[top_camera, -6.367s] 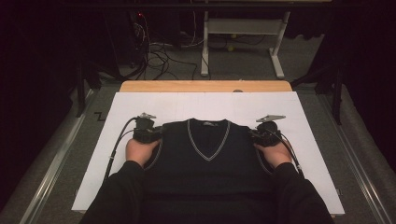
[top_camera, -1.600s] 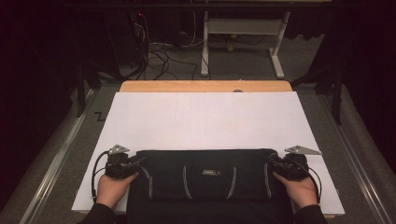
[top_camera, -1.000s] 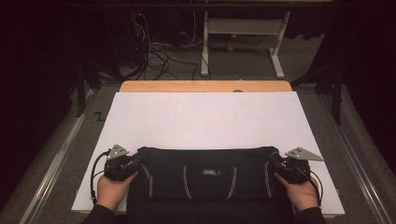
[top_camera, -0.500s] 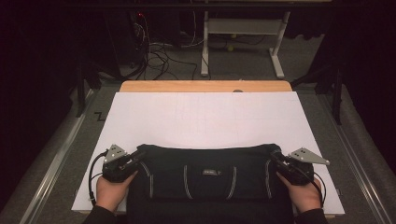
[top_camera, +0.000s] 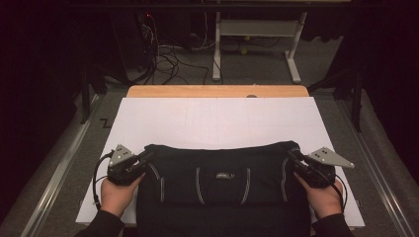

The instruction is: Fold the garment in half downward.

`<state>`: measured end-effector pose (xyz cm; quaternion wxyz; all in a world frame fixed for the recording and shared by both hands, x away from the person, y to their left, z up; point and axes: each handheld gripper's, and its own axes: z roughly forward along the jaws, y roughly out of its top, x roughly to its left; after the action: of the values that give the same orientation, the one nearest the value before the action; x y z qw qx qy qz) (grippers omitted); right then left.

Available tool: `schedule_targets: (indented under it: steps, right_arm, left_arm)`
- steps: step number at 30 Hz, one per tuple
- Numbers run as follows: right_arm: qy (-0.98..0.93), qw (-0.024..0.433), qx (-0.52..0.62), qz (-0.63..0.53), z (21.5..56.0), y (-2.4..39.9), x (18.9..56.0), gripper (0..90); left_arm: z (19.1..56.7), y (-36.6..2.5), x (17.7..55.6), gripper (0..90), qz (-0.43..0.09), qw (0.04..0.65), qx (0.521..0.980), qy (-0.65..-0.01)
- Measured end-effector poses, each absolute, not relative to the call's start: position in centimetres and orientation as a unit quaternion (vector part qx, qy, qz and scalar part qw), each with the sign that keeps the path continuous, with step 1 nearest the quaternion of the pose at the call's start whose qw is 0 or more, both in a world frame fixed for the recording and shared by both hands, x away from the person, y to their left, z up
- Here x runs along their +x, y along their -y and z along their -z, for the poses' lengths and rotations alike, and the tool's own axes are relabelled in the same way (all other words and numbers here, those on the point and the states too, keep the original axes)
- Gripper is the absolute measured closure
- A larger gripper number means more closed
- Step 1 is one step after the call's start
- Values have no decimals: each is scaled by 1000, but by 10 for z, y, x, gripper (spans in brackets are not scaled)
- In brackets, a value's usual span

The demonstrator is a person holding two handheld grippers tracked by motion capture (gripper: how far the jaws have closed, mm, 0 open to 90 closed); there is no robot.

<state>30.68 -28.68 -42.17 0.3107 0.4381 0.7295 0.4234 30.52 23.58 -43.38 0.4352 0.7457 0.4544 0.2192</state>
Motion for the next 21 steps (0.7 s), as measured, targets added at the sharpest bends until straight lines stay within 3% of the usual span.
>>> schedule_targets:
  steps: [21]
  right_arm:
    - [-710, 342, 448, -421, 386, 278, 378, 801]
  left_arm:
    - [385, -234, 384, 748, -270, 410, 728, -478]
